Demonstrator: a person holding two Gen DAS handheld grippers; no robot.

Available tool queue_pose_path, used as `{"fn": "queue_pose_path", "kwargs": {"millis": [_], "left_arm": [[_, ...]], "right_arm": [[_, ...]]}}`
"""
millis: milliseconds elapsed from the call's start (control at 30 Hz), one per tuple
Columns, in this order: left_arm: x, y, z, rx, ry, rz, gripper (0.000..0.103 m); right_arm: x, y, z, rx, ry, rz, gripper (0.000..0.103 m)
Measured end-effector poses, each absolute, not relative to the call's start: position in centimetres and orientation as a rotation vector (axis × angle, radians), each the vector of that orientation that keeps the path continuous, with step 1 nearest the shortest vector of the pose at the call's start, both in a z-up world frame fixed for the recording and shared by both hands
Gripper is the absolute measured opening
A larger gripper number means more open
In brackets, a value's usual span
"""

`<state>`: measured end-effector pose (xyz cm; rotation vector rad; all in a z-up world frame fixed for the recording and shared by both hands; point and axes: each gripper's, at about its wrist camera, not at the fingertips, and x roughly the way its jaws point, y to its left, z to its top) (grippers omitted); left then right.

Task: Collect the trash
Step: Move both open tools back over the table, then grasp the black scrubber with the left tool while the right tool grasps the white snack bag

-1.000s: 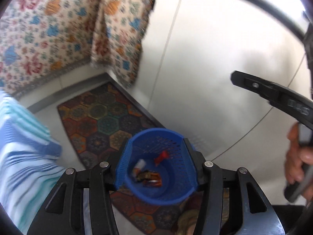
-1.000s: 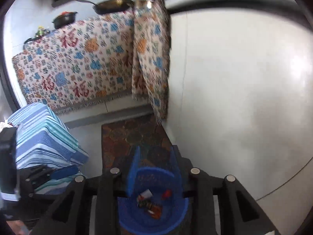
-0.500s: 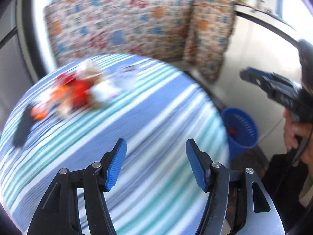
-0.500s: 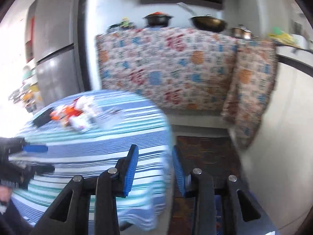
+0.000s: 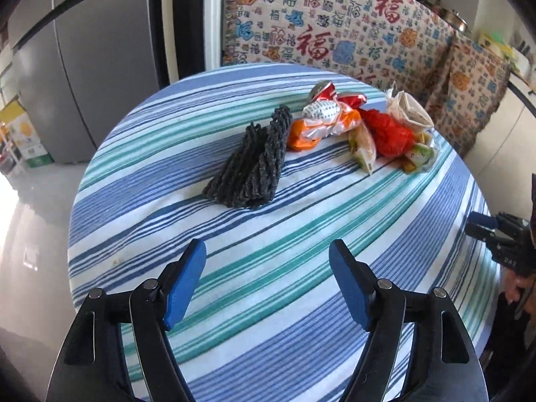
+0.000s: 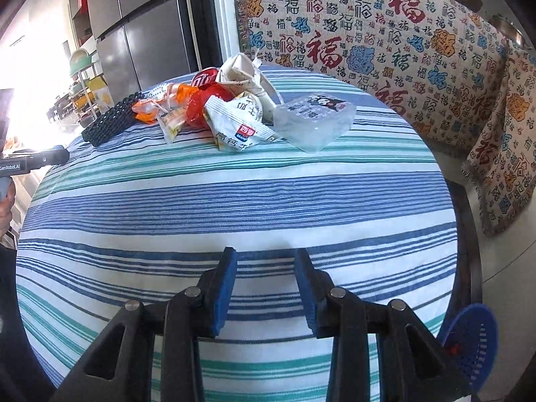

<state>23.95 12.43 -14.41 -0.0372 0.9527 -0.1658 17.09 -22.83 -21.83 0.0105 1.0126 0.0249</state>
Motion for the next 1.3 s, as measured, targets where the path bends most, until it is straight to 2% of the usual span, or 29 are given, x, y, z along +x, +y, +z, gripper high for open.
{"fn": "queue_pose_path", "kwargs": {"millis": [67, 133, 333, 433, 533, 700, 800, 867, 900, 933, 1033, 1067, 1100, 1300], "left_arm": [[24.9, 12.7, -14.9, -0.012, 0.959, -0.176, 0.08], [25.6, 12.9, -15.1, 0.011, 0.952, -0.177, 0.083], [28.2, 13.3, -15.3, 0.046, 0.906, -0.2, 0.084], [29.3, 13.5, -15.6, 0.014, 0.908, -0.226, 0.084], [30.0, 12.9, -16.2, 0.026, 0.922, -0.229, 0.084], [30.1, 11.9, -15.5, 0.043, 0.893, -0.247, 0.075], [29.9, 11.6, -15.6, 0.059, 0.895, -0.242, 0.057], [30.0, 11.7, -16.0, 0.072, 0.914, -0.22, 0.049], [30.0, 11.8, -16.3, 0.076, 0.922, -0.208, 0.041], [30.0, 11.9, -16.4, 0.073, 0.927, -0.2, 0.034], [30.0, 12.6, -16.2, 0.03, 0.921, -0.19, 0.019], [30.0, 12.8, -16.0, 0.013, 0.918, -0.185, 0.015], [29.8, 13.0, -15.9, -0.001, 0.914, -0.182, 0.012], [28.0, 13.5, -15.4, -0.035, 0.921, -0.188, 0.011]], "right_arm": [[17.7, -22.3, -21.8, -0.015, 1.025, 0.034, 0.056], [18.7, -22.0, -22.1, -0.026, 1.035, 0.04, 0.06], [22.4, -21.3, -22.8, -0.044, 1.022, 0.018, 0.07], [24.5, -20.9, -23.2, -0.048, 1.035, 0.029, 0.079], [26.2, -20.7, -23.4, -0.041, 1.038, 0.015, 0.08], [27.0, -20.4, -23.0, -0.046, 0.965, -0.028, 0.079], [26.7, -19.8, -22.2, -0.066, 0.897, -0.018, 0.079], [27.4, -19.6, -22.6, -0.072, 0.918, -0.02, 0.079], [27.7, -19.6, -22.9, -0.066, 0.923, -0.024, 0.079], [28.1, -19.7, -23.3, -0.054, 0.938, -0.021, 0.077], [28.5, -20.1, -23.4, -0.002, 0.95, 0.002, 0.045], [28.5, -20.1, -23.4, 0.005, 0.953, 0.001, 0.041], [28.2, -19.9, -23.4, 0.006, 0.957, 0.002, 0.04], [25.0, -19.5, -22.5, 0.015, 0.974, 0.036, 0.039]]}}
